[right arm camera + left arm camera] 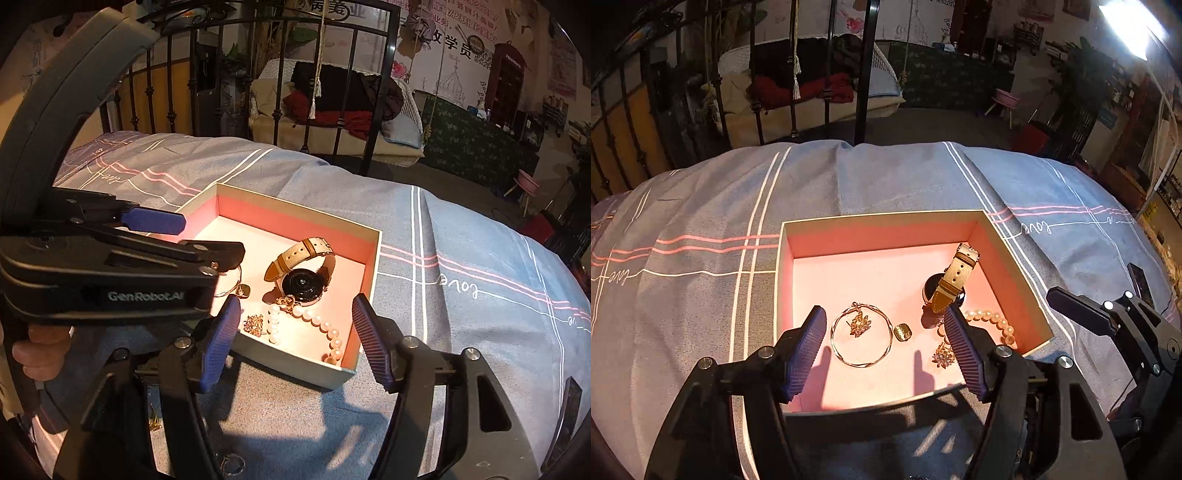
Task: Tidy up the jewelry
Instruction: 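Lift both tools out of the box, then grasp the small gold pendant with the left tool and lift it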
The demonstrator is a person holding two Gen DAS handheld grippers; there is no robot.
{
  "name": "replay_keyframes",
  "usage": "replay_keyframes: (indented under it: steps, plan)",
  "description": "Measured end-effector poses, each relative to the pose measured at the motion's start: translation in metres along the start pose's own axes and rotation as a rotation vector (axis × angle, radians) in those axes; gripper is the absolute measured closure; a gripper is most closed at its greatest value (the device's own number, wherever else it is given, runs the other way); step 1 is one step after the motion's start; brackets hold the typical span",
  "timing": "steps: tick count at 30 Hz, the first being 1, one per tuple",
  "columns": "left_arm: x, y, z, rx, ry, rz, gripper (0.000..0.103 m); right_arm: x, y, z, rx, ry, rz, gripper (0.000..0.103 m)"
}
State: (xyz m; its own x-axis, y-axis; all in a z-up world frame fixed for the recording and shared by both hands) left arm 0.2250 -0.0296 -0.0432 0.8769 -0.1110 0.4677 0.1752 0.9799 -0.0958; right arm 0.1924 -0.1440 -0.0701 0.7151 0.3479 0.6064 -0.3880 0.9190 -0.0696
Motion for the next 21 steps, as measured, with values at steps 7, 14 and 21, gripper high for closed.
replay_keyframes:
  steps: [7,14,21]
  plan:
    - [-0.06,0.004,0.029,-0.029,-0.044,0.001,0.033,-0.047,-0.004,0.028,0.037,-0.022,-0.077,0.04]
    - [-0.122,0.008,0.017,0.0,0.027,-0.001,0.033,-0.098,0.007,0.028,0.128,0.03,-0.114,0.04]
    - [-0.137,0.004,0.014,0.041,0.029,-0.047,0.033,-0.115,0.015,0.023,0.141,0.067,-0.102,0.04]
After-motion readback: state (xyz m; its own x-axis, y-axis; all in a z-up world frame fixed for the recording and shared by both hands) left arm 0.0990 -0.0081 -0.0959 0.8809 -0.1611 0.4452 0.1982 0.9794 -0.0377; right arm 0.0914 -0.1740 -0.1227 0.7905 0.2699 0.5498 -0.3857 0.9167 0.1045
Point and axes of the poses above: each gripper's, at about its wrist camera, not at the fingertips, and z roughly against the way its jaws point, y to its left, x to its top, the point moved 3 cm from there along -z, roughly the way its jaws point, and after that the axes turned 12 degrees about y, right-handed, at the moved point
